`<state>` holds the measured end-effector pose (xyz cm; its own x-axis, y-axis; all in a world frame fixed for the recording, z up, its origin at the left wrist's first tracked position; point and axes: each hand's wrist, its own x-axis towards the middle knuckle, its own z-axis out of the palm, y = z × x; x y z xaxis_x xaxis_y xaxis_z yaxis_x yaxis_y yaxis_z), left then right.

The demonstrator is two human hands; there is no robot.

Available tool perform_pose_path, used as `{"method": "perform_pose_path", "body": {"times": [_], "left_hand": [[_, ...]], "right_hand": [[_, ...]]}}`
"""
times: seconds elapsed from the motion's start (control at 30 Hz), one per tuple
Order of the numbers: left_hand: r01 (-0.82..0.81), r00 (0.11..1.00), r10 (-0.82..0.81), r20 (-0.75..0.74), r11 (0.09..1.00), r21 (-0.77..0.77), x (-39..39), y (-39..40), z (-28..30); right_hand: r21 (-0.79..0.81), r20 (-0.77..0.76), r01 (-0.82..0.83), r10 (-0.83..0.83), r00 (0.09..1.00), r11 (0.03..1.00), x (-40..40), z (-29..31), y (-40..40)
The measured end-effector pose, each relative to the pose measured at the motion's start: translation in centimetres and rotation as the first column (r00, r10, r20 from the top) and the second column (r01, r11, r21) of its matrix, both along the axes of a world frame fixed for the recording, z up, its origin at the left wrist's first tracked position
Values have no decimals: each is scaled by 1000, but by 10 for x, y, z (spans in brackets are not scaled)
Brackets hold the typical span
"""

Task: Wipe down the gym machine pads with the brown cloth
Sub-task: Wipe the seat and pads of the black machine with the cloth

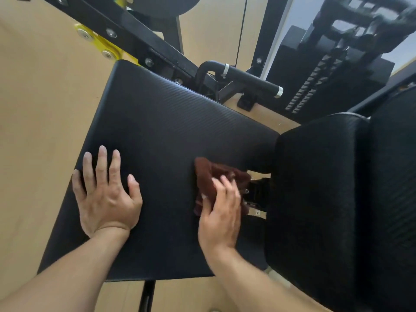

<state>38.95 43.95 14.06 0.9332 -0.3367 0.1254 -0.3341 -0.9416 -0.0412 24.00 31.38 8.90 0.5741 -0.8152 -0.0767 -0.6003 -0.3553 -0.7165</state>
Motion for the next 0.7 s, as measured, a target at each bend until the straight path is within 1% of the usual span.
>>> {"method": "perform_pose_path", "body": {"times": [0.07, 0.13, 0.2, 0.27, 0.3, 0.33, 0.4, 0.43, 0.5, 0.57, 0.63, 0.7], "left_hand": [[-1, 1000, 1, 0, 1000, -6, 0, 0, 1], [10, 1000, -10, -5, 1000, -10, 0, 0, 2], [21, 1000, -21, -8, 1000, -13, -1, 0, 2], [21, 1000, -21, -8, 1000, -20, 0, 1, 2], [21, 1000, -21, -10, 999, -24, 0, 0, 2], [22, 1000, -22, -12, 999, -26, 0, 0, 1], [26, 1000, -26, -12, 999, -26, 0, 2, 0], [33, 999, -33, -12, 999, -27, 0, 2, 0], [50, 999, -51, -15, 998, -39, 0, 3, -1], [62, 998, -63, -15, 997, -54, 1, 4, -1], [72, 997, -74, -13, 995, -70, 2, 6, -2], [85, 996, -87, -16, 993, -84, 2, 9, -3]], "right_hand": [[-50, 2, -216, 216, 976, 975, -44, 2, 57], [-94, -42, -385, 382, 923, 918, -77, -3, 82], [-133, -56, -472, 468, 882, 872, -83, -8, 74], [-161, -27, -488, 490, 871, 858, -61, -11, 51], [-158, 6, -455, 462, 887, 876, -42, -10, 36], [-134, 42, -382, 391, 920, 914, -18, -10, 19], [-31, 58, -135, 137, 989, 990, 34, -10, -31], [26, 27, 4, -5, 1000, 1000, 55, -10, -62], [102, -45, 241, -237, 970, 965, 76, -14, -120], [162, -58, 392, -388, 920, 906, 80, -21, -149], [178, -22, 461, -465, 885, 869, 80, -23, -149], [175, -8, 497, -504, 864, 850, 79, -23, -142]]}}
